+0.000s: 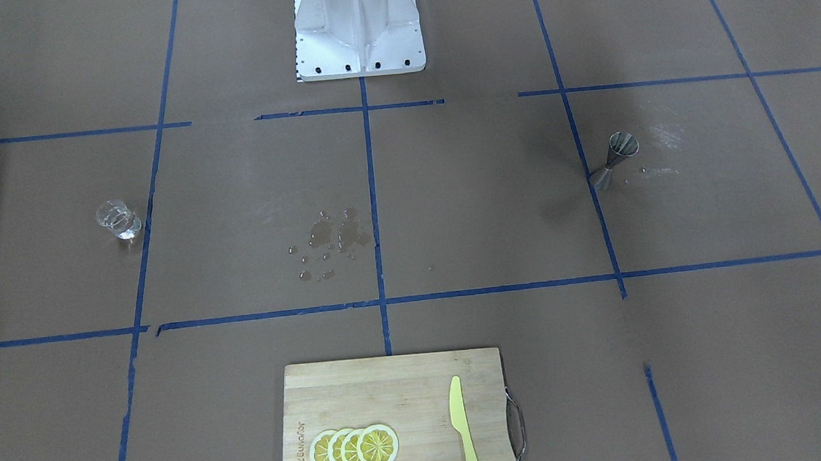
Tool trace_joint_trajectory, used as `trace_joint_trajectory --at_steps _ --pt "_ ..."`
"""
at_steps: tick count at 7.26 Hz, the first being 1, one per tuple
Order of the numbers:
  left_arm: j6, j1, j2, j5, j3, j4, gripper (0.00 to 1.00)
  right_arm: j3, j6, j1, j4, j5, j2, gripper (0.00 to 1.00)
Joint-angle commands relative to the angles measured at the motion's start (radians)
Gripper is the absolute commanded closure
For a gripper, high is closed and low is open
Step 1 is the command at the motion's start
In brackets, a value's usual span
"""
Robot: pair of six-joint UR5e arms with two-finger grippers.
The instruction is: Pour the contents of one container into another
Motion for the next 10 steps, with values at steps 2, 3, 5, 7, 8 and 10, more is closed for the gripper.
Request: trace_joint_trajectory --at_steps 2,3,5,7,8,10 --pt "-0.518 0.461 0.13 0.37 -0.084 -0.344 0.0 0.009 0.008 -0.004 0.001 0.007 -0.001 0.0" --pt "-0.561 0.548 0.168 0.429 -0.163 -0.342 0.0 0.009 0.029 -0.004 0.001 0.009 -0.001 0.0" --pt "-0.769 0.843 0.21 0.708 -0.205 -0.335 0.0 0.03 0.058 -0.013 0.002 0.019 0.0 0.0" --pt "-0.883 1.028 0.211 0.938 -0.207 -0.214 0.01 0.091 0.171 -0.053 0.002 0.015 0.0 0.0" --pt "-0.957 1.13 0.208 1.062 -0.207 -0.115 0.02 0.154 0.257 -0.082 0.002 0.01 -0.003 0.0" --pt "-1.061 1.217 0.187 1.208 -0.187 -0.031 0.03 0.269 0.374 -0.128 0.002 -0.016 -0.027 0.0"
